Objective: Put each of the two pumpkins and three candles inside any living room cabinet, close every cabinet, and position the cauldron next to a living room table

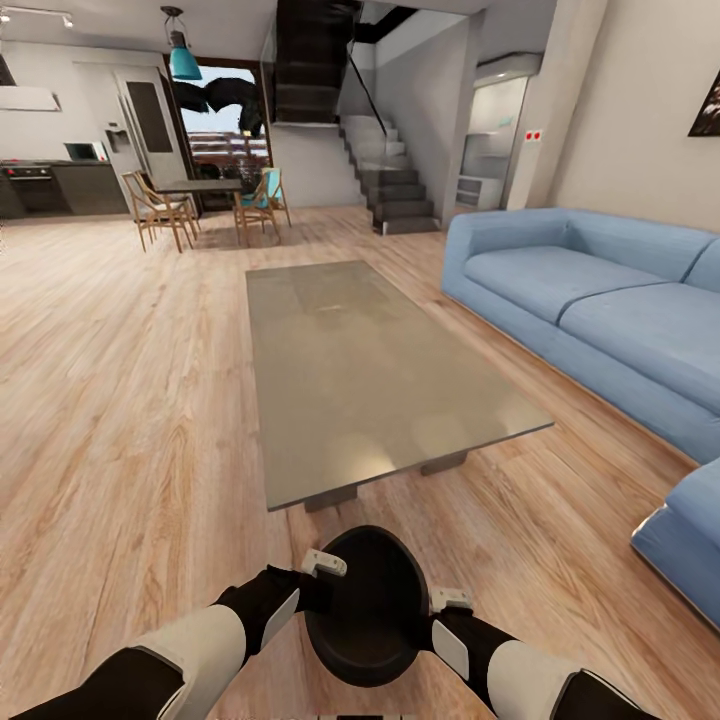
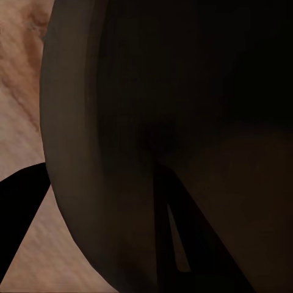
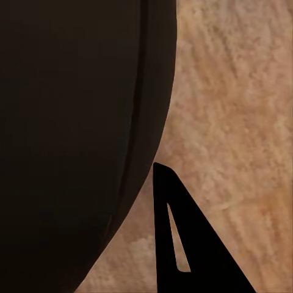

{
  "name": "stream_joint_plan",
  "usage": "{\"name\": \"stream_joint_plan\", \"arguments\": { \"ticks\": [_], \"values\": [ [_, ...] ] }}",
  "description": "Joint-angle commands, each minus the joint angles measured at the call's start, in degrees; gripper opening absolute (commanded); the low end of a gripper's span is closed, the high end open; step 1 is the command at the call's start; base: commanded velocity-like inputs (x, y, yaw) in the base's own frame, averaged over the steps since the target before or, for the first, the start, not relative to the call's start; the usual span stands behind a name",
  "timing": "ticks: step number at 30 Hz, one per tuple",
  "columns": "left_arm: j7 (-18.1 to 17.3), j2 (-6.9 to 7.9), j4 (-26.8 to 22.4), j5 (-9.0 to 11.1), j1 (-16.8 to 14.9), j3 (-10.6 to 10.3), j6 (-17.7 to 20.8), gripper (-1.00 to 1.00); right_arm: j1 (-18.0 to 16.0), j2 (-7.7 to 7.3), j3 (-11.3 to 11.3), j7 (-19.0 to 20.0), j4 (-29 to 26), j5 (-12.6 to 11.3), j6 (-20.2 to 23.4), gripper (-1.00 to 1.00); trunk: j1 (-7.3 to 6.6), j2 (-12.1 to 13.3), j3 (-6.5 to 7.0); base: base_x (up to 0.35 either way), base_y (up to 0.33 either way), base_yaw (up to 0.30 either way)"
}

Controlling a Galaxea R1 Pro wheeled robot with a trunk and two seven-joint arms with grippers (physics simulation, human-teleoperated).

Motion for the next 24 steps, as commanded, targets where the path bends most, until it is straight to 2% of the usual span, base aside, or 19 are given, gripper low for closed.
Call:
{"name": "stream_joint_plan", "arguments": {
  "ticks": [1, 7, 24],
  "values": [
    [-0.1, 0.0, -0.1, 1.0, 0.0, -0.6, 0.3, -1.0, 0.0, 0.01, 0.2, -0.2, -1.4, -0.9, 0.3, -1.0, -0.02, 0.0, -0.13, 0.0, 0.0, 0.083],
    [-0.1, 0.0, -0.1, 1.0, 0.0, -0.6, 0.3, -1.0, 0.0, 0.01, 0.2, -0.2, -1.4, -0.9, 0.3, -1.0, -0.02, 0.0, -0.55, 0.0, 0.0, 0.07],
    [0.0, 0.0, -0.1, 1.0, 0.0, -0.6, 0.3, -1.0, 0.0, 0.01, 0.2, -0.2, -1.4, -1.0, 0.3, -1.0, -0.02, 0.0, -0.94, 0.0, 0.0, 0.002]
  ]
}}
